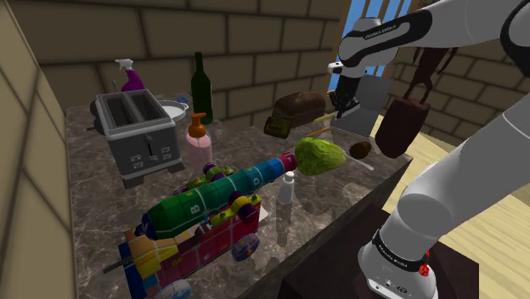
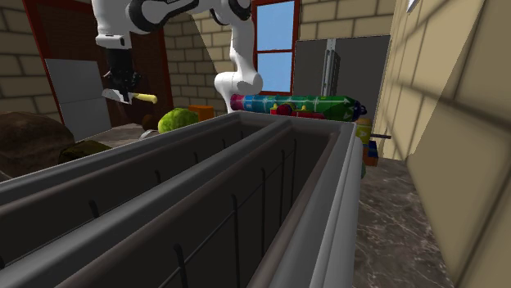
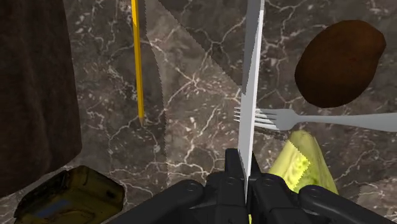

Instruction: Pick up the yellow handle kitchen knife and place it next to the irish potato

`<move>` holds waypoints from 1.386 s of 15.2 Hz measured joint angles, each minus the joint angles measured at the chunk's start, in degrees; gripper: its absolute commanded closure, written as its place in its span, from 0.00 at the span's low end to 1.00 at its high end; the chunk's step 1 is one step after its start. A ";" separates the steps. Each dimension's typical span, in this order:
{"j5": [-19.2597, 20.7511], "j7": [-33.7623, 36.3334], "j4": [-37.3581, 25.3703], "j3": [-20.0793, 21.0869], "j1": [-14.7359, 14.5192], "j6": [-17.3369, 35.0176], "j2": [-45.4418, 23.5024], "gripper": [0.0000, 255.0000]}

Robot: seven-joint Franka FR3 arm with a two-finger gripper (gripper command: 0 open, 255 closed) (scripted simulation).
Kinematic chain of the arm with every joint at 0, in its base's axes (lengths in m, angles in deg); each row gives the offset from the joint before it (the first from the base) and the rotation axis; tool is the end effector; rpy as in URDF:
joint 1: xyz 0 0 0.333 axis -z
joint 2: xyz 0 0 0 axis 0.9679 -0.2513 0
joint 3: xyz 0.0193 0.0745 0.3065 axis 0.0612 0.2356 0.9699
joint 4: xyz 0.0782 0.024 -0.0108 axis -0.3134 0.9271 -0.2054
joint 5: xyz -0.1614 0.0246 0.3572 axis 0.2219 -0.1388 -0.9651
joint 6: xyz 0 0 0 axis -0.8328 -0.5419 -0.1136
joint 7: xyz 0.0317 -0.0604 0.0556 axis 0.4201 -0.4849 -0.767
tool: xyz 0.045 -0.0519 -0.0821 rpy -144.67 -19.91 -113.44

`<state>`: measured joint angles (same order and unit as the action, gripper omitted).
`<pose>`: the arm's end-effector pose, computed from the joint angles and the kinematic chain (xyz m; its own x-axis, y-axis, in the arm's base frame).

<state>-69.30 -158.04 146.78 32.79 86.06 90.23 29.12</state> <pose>0.3786 -0.2881 0.4583 0.1877 0.9820 -0.0189 0.9822 -0.1878 -0.0022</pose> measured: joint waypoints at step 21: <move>-8.52 -20.77 -9.24 -10.86 5.34 6.76 -17.22 1.00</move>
<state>-77.82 -178.81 137.54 21.93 91.40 96.99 11.90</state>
